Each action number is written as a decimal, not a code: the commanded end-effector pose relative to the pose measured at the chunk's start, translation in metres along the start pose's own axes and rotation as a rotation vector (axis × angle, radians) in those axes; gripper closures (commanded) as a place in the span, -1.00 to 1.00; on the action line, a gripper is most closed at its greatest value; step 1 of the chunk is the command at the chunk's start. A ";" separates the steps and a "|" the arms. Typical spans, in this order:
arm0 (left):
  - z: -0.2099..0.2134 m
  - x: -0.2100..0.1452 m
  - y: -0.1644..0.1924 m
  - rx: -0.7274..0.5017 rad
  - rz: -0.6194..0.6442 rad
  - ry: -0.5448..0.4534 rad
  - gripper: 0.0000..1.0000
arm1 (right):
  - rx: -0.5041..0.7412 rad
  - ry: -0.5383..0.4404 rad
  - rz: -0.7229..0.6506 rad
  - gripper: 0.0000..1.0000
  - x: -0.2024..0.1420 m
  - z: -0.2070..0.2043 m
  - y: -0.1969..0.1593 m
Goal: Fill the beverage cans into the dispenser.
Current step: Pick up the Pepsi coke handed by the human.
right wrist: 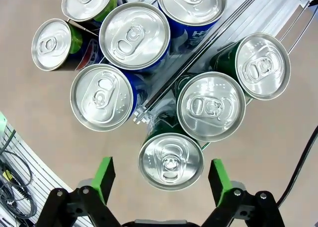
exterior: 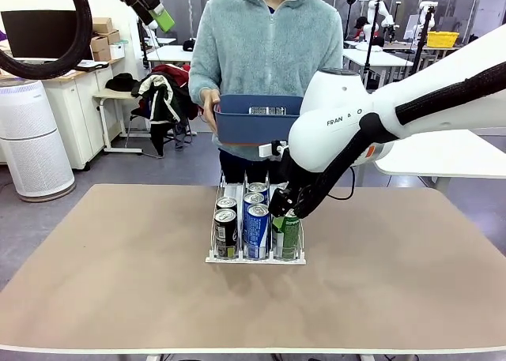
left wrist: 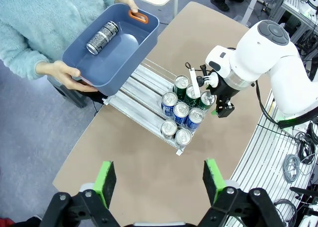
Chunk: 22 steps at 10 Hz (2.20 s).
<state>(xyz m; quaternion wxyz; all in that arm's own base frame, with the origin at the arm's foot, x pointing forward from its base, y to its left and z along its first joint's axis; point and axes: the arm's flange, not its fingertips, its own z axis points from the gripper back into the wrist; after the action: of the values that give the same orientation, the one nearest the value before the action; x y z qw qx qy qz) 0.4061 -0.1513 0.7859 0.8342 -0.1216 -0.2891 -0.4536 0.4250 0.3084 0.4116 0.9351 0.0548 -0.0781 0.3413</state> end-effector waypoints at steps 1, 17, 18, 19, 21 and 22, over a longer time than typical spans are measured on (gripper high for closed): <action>0.000 -0.002 0.001 -0.006 0.001 -0.005 -0.88 | 0.001 -0.006 0.000 -1.00 0.002 -0.001 0.000; 0.000 -0.002 0.001 -0.006 0.001 -0.005 -0.88 | 0.099 -0.421 0.392 -1.00 -0.010 0.408 -0.073; 0.000 -0.002 0.001 -0.006 0.001 -0.005 -0.88 | 0.103 -0.445 0.384 -1.00 -0.009 0.420 -0.079; 0.000 -0.002 0.001 -0.006 0.001 -0.005 -0.88 | 0.105 -0.467 0.364 -1.00 -0.008 0.427 -0.084; 0.000 -0.002 0.001 -0.006 0.001 -0.005 -0.88 | 0.075 -0.431 0.387 -1.00 -0.016 0.429 -0.074; 0.000 -0.002 0.001 -0.006 0.001 -0.005 -0.88 | 0.075 -0.431 0.387 -1.00 -0.016 0.429 -0.074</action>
<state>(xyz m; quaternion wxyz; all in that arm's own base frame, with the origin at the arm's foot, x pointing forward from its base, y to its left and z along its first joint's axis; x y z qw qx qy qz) 0.4061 -0.1512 0.7859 0.8343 -0.1214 -0.2891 -0.4534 0.4194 0.1730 0.8287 0.8120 0.1494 -0.2760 0.4920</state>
